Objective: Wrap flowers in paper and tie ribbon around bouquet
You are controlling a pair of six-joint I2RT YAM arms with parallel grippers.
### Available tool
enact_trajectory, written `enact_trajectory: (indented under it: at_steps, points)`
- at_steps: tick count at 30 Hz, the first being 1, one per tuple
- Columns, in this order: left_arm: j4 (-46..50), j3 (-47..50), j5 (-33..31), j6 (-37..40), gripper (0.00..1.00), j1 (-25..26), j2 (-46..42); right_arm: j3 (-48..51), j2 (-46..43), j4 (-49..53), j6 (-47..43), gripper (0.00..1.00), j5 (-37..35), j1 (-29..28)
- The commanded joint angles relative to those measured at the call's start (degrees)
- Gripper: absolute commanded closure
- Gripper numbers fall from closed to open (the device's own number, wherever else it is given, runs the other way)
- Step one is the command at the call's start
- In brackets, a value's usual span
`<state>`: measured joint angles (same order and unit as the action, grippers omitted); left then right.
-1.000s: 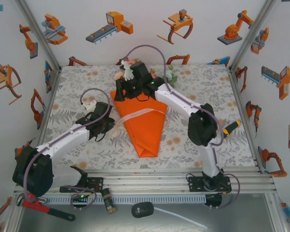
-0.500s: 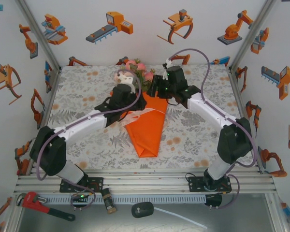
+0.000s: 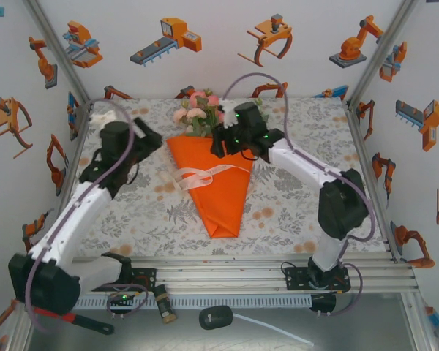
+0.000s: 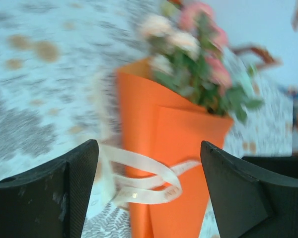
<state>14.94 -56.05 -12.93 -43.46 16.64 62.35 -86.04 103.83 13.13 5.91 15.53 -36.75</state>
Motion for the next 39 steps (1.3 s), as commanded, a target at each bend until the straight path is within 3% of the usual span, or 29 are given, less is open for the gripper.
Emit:
enact_trajectory:
  at_steps: [1,7,13,21,32,39]
  points:
    - [16.35,5.05,0.83,-11.62,0.23,-6.52,-4.67,-9.77,7.05,8.86,-17.95,0.42,5.56,-5.56]
    - [19.35,12.13,4.92,-15.64,0.22,-15.54,-12.76,-32.55,23.94,22.72,-29.3,0.42,3.72,-11.48]
    - [20.22,12.91,6.99,-13.89,0.21,-16.98,-13.89,-51.19,37.33,35.5,-31.5,0.48,-0.43,-13.02]
    - [18.35,14.04,8.76,-14.44,0.21,-17.02,-12.54,-44.68,35.44,34.8,-32.46,0.57,-1.32,-13.76]
    - [18.0,14.22,9.21,-13.86,0.2,-17.0,-12.16,-46.04,33.52,30.79,-28.38,0.99,-0.88,-13.75]
    - [13.65,14.08,13.64,-8.24,0.18,-16.68,-10.52,-44.38,28.19,25.75,-20.81,1.0,-4.55,-13.61]
